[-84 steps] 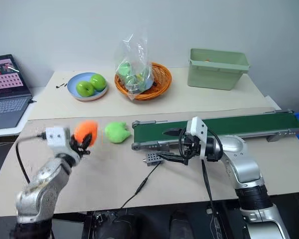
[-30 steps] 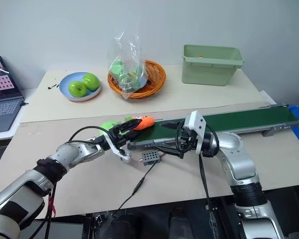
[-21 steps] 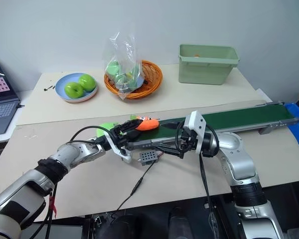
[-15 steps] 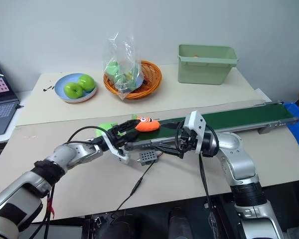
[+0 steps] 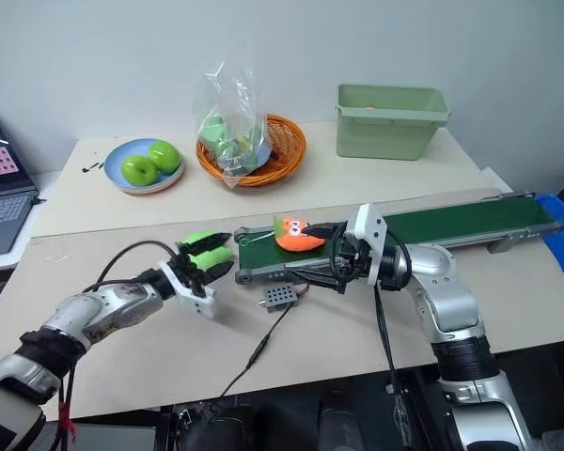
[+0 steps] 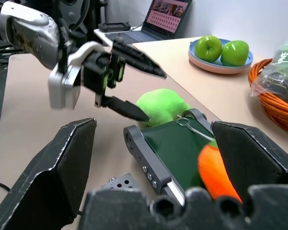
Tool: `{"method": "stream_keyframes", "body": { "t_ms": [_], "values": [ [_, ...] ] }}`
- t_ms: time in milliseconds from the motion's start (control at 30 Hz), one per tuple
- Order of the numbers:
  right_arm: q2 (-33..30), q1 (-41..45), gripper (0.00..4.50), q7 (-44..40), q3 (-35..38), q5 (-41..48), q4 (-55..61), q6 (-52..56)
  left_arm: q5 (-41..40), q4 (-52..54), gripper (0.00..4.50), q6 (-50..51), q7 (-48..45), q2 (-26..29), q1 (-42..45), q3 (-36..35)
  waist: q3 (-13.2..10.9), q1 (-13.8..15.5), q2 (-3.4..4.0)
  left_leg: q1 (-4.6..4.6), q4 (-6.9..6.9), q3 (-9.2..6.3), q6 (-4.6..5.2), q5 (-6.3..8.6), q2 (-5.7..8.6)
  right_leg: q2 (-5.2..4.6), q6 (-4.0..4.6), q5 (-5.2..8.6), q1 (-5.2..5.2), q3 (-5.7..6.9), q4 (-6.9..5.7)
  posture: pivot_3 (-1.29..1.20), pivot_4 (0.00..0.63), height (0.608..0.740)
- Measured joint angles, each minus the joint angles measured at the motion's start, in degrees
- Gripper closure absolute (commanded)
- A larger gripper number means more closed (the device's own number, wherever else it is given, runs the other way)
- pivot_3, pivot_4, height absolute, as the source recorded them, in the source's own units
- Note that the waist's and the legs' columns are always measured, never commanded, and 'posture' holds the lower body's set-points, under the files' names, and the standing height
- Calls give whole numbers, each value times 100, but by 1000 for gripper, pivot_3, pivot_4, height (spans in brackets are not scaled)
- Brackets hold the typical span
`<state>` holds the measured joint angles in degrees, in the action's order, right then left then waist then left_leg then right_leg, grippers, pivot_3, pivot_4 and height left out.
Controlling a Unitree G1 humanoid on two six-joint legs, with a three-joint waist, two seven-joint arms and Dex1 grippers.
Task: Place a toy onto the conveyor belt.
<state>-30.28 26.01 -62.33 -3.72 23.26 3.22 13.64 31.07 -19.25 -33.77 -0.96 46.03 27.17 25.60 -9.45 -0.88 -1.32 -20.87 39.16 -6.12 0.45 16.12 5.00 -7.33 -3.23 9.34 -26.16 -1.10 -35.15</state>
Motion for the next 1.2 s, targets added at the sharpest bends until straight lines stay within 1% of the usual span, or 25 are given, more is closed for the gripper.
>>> {"method": "stream_keyframes", "body": {
  "t_ms": [67,133,200,233,300,367,433,467,533,600,767,933,1200],
  "values": [
    [-30,-29,0,-3,5,3,7,2,-1860,760,18,547,-1314,-12,-338,-288,0,-2,0,-7,3,-1,7,4,0,-6,-1,0,-2,0,2,0,150,740],
    [-99,-86,0,-4,33,8,15,4,-3265,1528,18,1205,-2379,40,-651,-429,0,-15,1,-8,7,1,13,8,2,-9,-1,0,-2,-2,4,0,150,740],
    [-150,-138,0,-2,58,23,50,7,-4778,2453,18,2328,-3216,235,-1099,-645,0,-39,1,-10,10,1,15,9,0,-7,-2,0,-3,-2,3,0,150,740],
    [-187,-170,0,0,75,24,51,12,-5365,2832,18,2805,-3480,334,-1256,-777,0,-49,0,-9,10,1,15,8,-1,-6,-2,0,-4,-2,3,0,150,740],
    [-217,-190,0,2,90,34,53,21,-6089,3336,18,3531,-3811,452,-1414,-1063,-1,-51,1,1,10,1,11,6,-2,-2,-1,0,3,-2,0,0,150,740],
    [-232,-196,0,2,101,49,61,28,-6281,3556,18,3911,-3973,481,-1442,-1276,-1,-43,1,25,10,4,11,6,-1,5,-1,0,28,-2,2,0,150,740],
    [-266,-210,0,2,104,50,72,40,-6259,3583,18,4079,-4065,464,-1480,-1361,-3,-44,3,74,3,8,13,8,0,15,-3,3,91,-1,20,0,150,740],
    [-286,-213,0,3,114,50,75,47,-6231,3583,18,4153,-4101,425,-1491,-1385,-3,-41,3,87,2,8,16,11,-1,17,-13,10,105,-1,24,0,150,740],
    [-297,-217,0,13,136,50,78,56,-6219,3581,18,4291,-4161,278,-1498,-1471,-4,-30,1,88,2,7,16,11,-2,17,-26,18,108,-2,27,0,150,740],
    [-302,-233,0,34,138,50,86,64,-6210,3580,18,4420,-4236,114,-1498,-1571,-4,-18,1,87,2,6,16,11,-2,16,-7,6,105,-2,25,0,150,740],
    [-344,-287,0,63,143,52,145,123,-6143,3545,18,4584,-4312,-259,-1495,-1645,-4,-11,1,86,2,5,15,11,-2,15,-5,5,103,-4,25,0,150,740],
    [-413,-316,0,67,170,54,194,174,-6037,3457,18,4677,-4383,-485,-1459,-1763,-4,-5,1,85,2,6,15,12,-4,15,-6,5,104,-4,26,0,150,740],
    [-437,-404,0,65,193,57,196,208,-5813,3458,18,4738,-4477,-628,-1467,-1796,-4,-6,1,85,2,6,15,12,-7,15,-6,6,104,-4,27,0,150,740]
  ]
}}
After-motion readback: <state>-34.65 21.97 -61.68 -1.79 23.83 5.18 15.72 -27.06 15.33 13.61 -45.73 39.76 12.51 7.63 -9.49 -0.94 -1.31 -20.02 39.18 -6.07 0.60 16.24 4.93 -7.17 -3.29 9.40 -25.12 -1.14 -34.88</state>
